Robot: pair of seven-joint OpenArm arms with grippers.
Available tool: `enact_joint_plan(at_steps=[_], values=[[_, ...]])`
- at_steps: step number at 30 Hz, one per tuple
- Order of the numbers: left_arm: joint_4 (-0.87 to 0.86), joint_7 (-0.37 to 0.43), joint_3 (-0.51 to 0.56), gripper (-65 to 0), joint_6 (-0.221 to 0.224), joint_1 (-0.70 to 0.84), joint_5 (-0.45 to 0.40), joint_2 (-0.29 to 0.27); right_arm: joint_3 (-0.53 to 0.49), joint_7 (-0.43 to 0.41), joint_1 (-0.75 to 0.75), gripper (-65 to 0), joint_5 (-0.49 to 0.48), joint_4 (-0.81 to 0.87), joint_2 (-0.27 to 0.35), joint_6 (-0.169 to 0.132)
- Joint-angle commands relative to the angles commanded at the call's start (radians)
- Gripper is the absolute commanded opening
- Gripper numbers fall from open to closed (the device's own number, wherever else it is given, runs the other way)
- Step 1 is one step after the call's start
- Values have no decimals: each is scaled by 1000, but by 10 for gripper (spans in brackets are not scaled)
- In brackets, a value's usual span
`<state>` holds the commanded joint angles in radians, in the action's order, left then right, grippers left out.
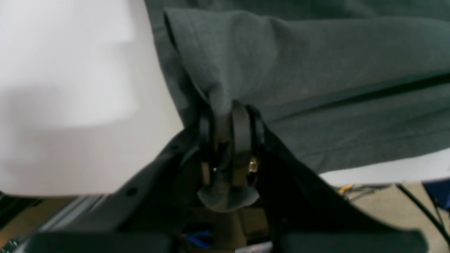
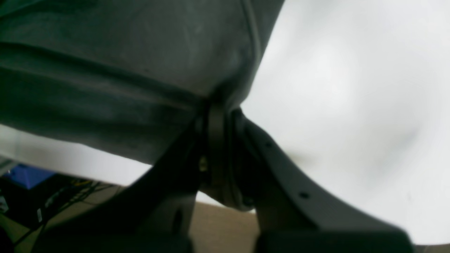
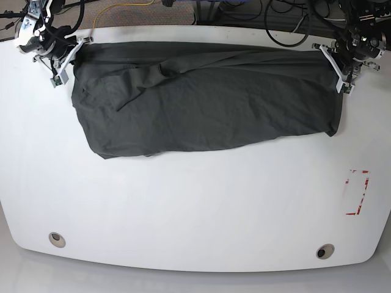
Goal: Fold the T-shirt properly
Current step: 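Pull the held edge taut between both grippers, sliding the shirt back, then move the right gripper inward along the edge, bunching the shirt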
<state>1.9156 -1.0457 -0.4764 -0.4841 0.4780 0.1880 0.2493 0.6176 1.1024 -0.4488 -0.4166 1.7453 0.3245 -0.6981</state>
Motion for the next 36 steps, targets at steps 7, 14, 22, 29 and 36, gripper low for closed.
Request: enact_joint_plan(at_steps=[7,14,22,29,36], values=[[0,0,0,-543,0,37,2,0,0,0,2,-640,0,0,0,0],[5,0,0,-264,0,28,2,-2,6,0,5,-368,-5,58,0,0],[54,-3,0,-186,0,-25,2,-2,8,3,-11,-170,-8,226,-8,0],[71,-3,0,-186,0,-43,3,-2,0,3,17,-170,-69,272,-32,0],[71,-3,0,-186,0,-55,3,-2,-86,52,29,-170,-203,272,-46,0]])
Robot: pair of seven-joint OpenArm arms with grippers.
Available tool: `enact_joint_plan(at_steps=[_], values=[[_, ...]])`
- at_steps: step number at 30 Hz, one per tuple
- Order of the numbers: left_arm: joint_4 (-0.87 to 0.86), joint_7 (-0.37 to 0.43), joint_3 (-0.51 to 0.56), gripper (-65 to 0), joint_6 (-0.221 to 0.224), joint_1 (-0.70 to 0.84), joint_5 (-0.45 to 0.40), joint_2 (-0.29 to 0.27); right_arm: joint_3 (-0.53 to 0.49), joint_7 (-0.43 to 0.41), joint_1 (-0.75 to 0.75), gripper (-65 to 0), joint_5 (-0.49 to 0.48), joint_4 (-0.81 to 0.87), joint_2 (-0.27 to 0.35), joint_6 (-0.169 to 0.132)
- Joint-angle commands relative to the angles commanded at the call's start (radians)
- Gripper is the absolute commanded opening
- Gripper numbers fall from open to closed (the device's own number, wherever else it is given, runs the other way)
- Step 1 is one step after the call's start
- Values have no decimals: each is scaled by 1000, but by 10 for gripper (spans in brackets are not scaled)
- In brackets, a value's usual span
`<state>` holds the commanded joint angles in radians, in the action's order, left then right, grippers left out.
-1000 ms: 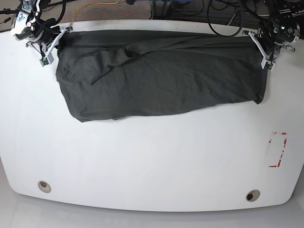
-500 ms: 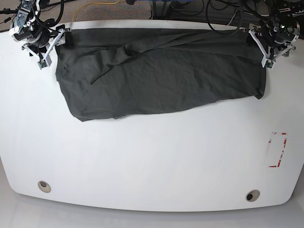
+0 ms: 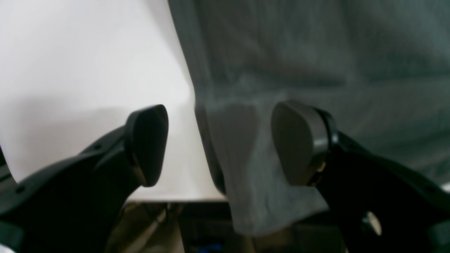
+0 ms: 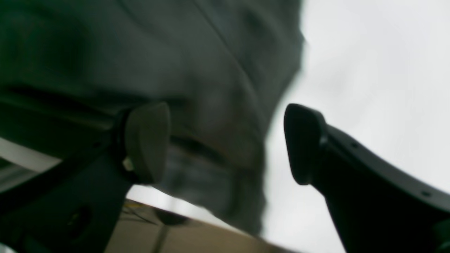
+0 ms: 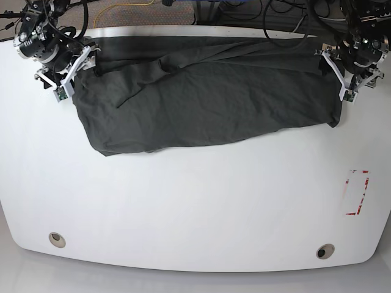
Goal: Fold the T-shirt properly
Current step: 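Move the right gripper inward along the edge, bunching the shirt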
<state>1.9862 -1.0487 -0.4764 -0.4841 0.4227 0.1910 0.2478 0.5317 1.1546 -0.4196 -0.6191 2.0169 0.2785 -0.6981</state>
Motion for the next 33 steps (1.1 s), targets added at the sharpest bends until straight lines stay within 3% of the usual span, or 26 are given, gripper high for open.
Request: enact_joint_plan(at_steps=[6,11,19,26,28,33], values=[[-3,0,2,-186,0,-2,-2,0,-149,-15,25,-170,-5,2,6,0],[-5,0,3,-186,0,-2,-2,0,-241,-63,38,-170,61,2,6,0],[-8,0,2,-186,0,-2,-2,0,-359,-141,41,-170,302,2,6,0],[-9,0,2,-186,0,-2,-2,0,-377,-172,21,-174,437,2,5,0],[-9,0,2,-186,0,-2,-2,0,-377,-180,18,-200,445,2,5,0],[-11,2,3,-186,0,-2,-2,0,-377,-207,12,-369,460,-2,5,0]])
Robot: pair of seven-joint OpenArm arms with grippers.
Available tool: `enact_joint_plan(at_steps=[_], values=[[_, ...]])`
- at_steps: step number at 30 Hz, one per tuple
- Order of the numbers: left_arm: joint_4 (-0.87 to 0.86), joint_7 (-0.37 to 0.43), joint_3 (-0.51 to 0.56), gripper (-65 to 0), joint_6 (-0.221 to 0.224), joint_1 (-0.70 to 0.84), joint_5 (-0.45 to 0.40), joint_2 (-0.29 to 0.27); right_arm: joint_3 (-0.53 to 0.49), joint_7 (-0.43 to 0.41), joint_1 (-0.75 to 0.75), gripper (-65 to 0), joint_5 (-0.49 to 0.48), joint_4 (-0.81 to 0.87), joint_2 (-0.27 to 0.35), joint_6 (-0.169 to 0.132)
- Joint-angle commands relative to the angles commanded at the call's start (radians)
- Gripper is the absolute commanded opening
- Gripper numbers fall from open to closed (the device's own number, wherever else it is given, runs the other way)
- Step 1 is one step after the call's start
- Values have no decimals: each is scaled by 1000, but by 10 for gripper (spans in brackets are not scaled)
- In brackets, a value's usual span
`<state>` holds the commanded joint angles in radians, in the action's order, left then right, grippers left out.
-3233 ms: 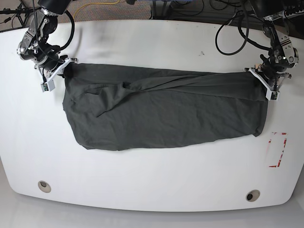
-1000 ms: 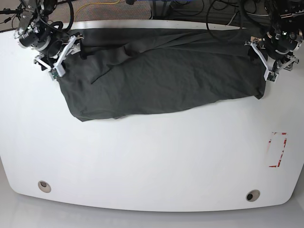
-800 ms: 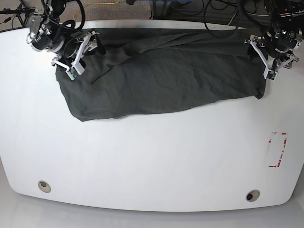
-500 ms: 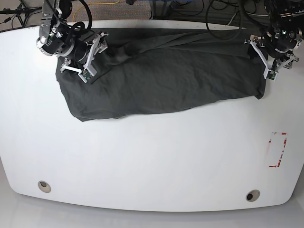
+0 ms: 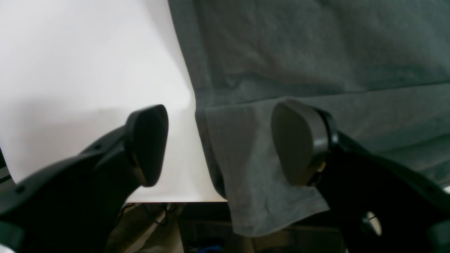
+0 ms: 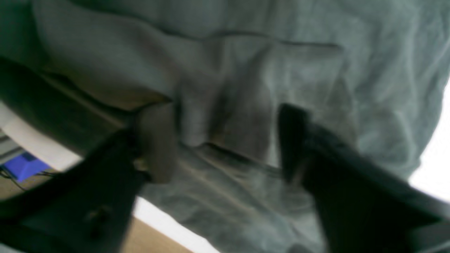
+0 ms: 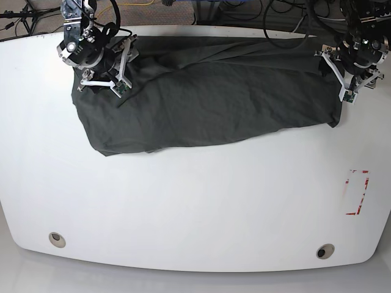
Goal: Fold the T-shirt properly
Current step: 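Move the right gripper inward along the edge, bunching the shirt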
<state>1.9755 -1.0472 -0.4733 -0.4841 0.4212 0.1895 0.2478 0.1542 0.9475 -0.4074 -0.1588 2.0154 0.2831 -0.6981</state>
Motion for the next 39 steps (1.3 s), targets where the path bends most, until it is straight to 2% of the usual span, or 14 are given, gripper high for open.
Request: enact_joint_plan(at_steps=[3,4,5,8,16,39], values=[[0,0,2,-186,0,0,0,0,0,-2,5,-484,3,0,-3,0],[0,0,2,-186,0,0,0,0,0,-2,5,-501,3,0,-3,0],[0,0,2,-186,0,0,0,0,0,-2,6,-553,3,0,-5,0],[0,0,2,-186,0,-2,0,0,-2,-2,8,-631,3,0,-6,0],[0,0,2,-186,0,-2,0,0,-3,-2,12,-648,0,2,-6,0],[-2,0,3,-186,0,-2,-2,0,-3,0,117,-644,2,-29,-8,0]])
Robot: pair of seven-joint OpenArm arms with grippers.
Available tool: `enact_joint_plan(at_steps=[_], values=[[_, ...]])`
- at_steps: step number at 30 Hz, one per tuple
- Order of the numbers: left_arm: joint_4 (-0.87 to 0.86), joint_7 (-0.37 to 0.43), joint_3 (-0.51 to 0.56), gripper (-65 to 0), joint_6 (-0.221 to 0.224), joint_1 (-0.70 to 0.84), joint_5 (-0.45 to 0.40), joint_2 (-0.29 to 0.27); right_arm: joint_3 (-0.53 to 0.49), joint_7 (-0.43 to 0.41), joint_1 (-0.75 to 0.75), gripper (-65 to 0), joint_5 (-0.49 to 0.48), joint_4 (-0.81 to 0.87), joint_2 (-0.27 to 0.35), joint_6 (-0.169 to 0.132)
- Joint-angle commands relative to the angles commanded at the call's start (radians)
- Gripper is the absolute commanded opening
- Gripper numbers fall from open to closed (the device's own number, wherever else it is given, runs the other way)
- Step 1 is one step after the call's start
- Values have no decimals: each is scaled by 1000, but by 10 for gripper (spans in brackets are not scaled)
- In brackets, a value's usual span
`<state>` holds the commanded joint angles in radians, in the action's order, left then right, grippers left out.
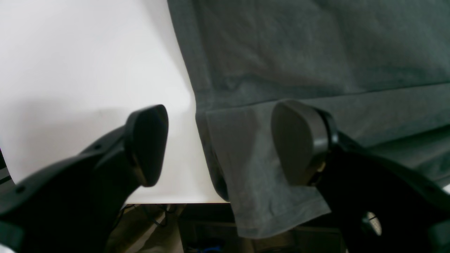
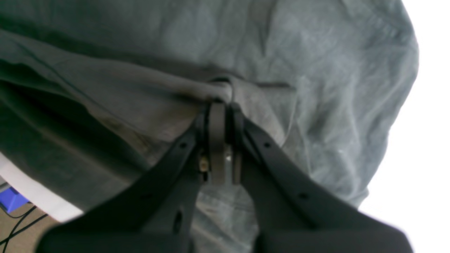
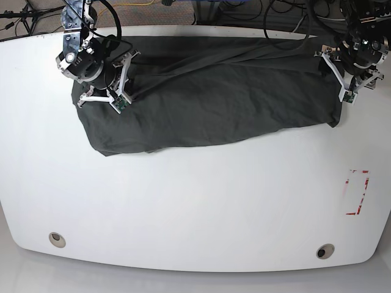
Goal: Fold the T-shirt properly
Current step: 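Move the right gripper inward along the edge, bunching the shirt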
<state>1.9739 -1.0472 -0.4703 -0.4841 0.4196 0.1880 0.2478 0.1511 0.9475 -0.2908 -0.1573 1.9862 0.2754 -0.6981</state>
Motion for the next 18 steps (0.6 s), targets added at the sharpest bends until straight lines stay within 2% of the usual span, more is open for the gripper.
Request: enact_joint_plan(at_steps=[11,18], values=[[0,0,0,-186,0,-2,0,0,-2,9,11,-644,-3,-3,-2,0],[-6,0,-3,-186,0,-17,0,0,-2,86,-18,-642,-5,2,0,0]])
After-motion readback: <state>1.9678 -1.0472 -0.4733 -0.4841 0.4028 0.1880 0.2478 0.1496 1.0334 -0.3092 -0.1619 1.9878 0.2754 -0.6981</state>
